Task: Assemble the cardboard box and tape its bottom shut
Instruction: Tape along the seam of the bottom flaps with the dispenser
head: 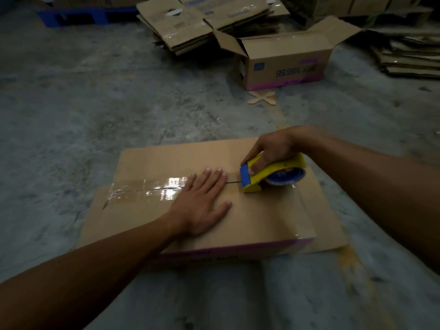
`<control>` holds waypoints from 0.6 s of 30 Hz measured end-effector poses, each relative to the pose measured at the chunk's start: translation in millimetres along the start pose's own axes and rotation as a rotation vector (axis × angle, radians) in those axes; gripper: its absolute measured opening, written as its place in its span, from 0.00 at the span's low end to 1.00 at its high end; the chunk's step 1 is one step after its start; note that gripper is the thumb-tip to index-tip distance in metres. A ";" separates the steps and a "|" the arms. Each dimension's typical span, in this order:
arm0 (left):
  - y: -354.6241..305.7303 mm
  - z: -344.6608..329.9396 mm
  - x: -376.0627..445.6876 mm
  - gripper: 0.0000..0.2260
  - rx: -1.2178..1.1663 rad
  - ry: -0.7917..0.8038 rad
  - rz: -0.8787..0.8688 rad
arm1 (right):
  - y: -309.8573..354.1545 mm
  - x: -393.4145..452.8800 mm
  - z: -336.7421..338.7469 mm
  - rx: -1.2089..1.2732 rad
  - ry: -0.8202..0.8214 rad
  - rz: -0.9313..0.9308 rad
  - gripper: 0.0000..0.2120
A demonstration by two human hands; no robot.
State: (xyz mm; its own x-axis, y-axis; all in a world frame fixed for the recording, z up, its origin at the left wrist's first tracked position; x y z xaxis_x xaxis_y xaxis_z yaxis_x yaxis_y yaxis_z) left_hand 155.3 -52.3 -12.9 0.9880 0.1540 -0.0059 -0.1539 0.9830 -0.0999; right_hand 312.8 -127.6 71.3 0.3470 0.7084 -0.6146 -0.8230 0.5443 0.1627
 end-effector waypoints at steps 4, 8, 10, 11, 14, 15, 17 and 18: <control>40.2 5.0 -18.5 0.33 0.029 0.034 0.009 | 35.8 19.0 2.9 -0.030 -0.031 0.063 0.27; 70.3 10.4 -40.3 0.34 0.043 0.060 0.015 | 65.9 28.2 1.8 -0.029 -0.038 0.138 0.27; 73.6 12.3 -42.9 0.34 0.046 0.052 0.011 | 58.5 23.1 3.7 0.027 -0.019 0.151 0.26; 74.6 13.1 -43.7 0.34 0.050 0.050 0.008 | 48.9 17.7 4.7 0.054 -0.006 0.144 0.26; 72.2 14.4 -42.3 0.34 0.057 0.046 -0.006 | 0.7 -1.2 1.6 0.181 0.045 0.061 0.24; 71.5 14.3 -41.9 0.34 0.060 0.043 -0.008 | -11.1 -6.8 -0.9 0.215 0.047 0.039 0.23; 70.3 14.3 -40.5 0.34 0.064 0.037 -0.003 | -21.7 -11.8 -1.8 0.219 0.008 0.010 0.22; 68.1 14.8 -38.4 0.33 0.064 0.036 0.000 | -21.9 -10.8 -0.6 0.187 -0.010 0.006 0.21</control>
State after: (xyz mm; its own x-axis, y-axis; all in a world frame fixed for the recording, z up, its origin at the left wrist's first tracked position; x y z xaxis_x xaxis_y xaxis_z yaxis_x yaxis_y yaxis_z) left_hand 106.7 10.2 -4.7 0.9876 0.1516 -0.0421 -0.1531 0.9875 -0.0362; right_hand 326.8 -147.5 73.9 0.3478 0.7158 -0.6055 -0.7275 0.6134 0.3073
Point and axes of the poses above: each hand's wrist, its own x-axis towards the middle knuckle, its own z-axis out of the back of the hand, y = z × x, the point moved 8 cm from there along x, towards the middle knuckle, and after that the axes turned 3 degrees about -y, right-handed, at the moved point
